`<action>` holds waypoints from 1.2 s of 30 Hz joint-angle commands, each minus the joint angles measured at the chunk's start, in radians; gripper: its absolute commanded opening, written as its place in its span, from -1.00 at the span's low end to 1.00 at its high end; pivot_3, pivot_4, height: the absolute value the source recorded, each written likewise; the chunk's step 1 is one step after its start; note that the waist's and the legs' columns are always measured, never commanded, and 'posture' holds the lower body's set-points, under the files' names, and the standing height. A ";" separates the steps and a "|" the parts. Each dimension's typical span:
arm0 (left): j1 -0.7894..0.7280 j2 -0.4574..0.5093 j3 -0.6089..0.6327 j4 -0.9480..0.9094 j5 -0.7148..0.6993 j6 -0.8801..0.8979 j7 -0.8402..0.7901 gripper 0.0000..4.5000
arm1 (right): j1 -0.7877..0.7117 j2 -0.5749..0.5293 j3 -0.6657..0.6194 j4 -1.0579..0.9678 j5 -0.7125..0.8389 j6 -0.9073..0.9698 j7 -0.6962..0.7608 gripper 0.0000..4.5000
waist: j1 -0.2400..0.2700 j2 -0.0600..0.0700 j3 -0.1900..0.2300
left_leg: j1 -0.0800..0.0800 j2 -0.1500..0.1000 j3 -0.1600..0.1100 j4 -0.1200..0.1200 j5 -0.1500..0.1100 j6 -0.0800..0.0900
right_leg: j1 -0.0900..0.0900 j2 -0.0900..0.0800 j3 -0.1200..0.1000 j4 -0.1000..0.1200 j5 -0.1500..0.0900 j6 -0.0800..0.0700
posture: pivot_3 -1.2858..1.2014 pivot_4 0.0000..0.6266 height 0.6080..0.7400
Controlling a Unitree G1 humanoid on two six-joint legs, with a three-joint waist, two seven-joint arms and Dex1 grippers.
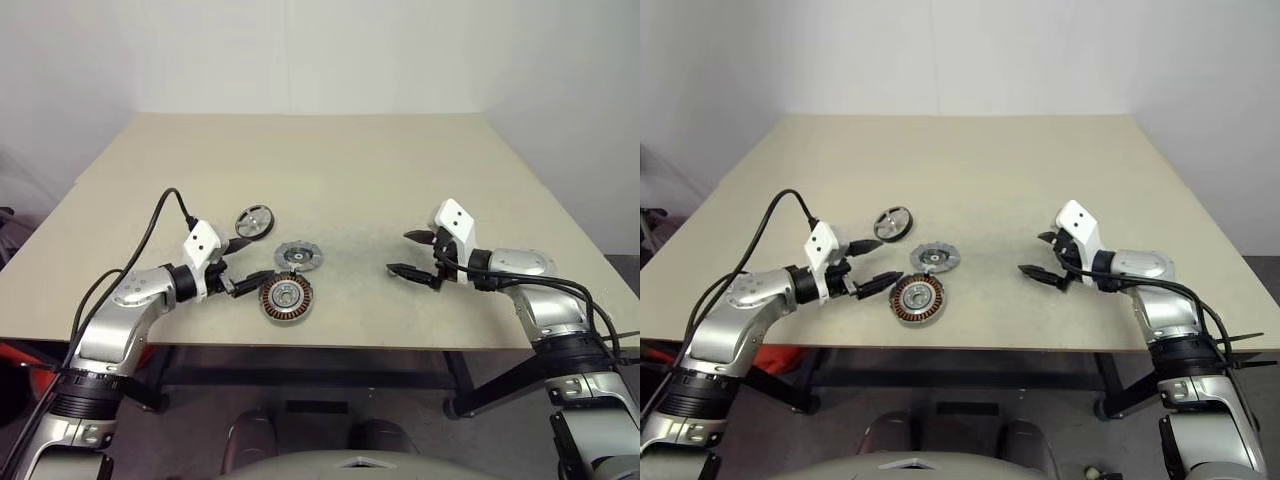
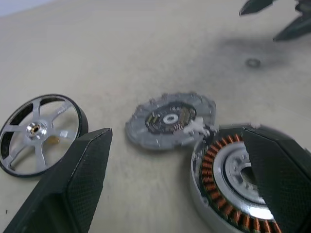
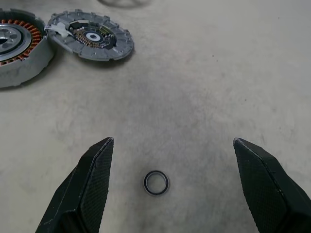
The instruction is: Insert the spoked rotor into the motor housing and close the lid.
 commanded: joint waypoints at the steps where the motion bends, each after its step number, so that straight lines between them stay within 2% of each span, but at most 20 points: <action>1: -0.042 -0.025 0.037 -0.020 -0.016 -0.031 0.033 0.99 | -0.026 0.005 -0.026 -0.015 0.020 -0.018 -0.012 0.97 | 0.000 0.000 0.000 | 0.000 0.000 0.000 0.000 0.000 0.000 | 0.000 0.000 0.000 0.000 0.000 0.000 | 0.03 -1.00 1.00; 5: -0.056 -0.045 0.033 -0.021 -0.018 -0.033 0.039 0.99 | -0.028 0.012 -0.030 -0.021 0.034 -0.003 -0.020 0.97 | 0.000 0.000 0.000 | 0.000 0.000 0.000 0.000 0.000 0.000 | 0.000 0.000 0.000 0.000 0.000 0.001 | 0.03 -1.00 1.00; 22: -0.063 0.008 -0.005 -0.017 0.025 -0.058 -0.032 0.99 | -0.027 0.016 -0.018 -0.014 0.022 -0.020 -0.037 0.97 | 0.000 0.000 0.000 | 0.000 0.000 0.000 0.000 0.000 0.000 | 0.000 0.000 0.000 0.000 -0.002 0.003 | 0.03 -1.00 1.00; 31: -0.068 0.005 -0.006 0.000 0.032 -0.075 -0.035 0.99 | -0.023 0.020 -0.020 -0.016 0.022 -0.022 -0.043 0.97 | 0.000 0.000 0.000 | 0.000 0.000 0.000 0.000 0.000 0.000 | 0.000 0.000 0.000 0.000 -0.002 0.003 | 0.03 -1.00 1.00; 36: -0.097 0.052 -0.073 -0.032 0.110 -0.125 -0.078 0.99 | -0.023 0.015 -0.020 -0.012 0.019 -0.025 -0.040 0.97 | 0.000 0.000 0.000 | 0.000 0.000 0.000 0.000 0.000 0.000 | 0.000 0.000 0.000 0.000 -0.002 0.003 | 0.03 -1.00 1.00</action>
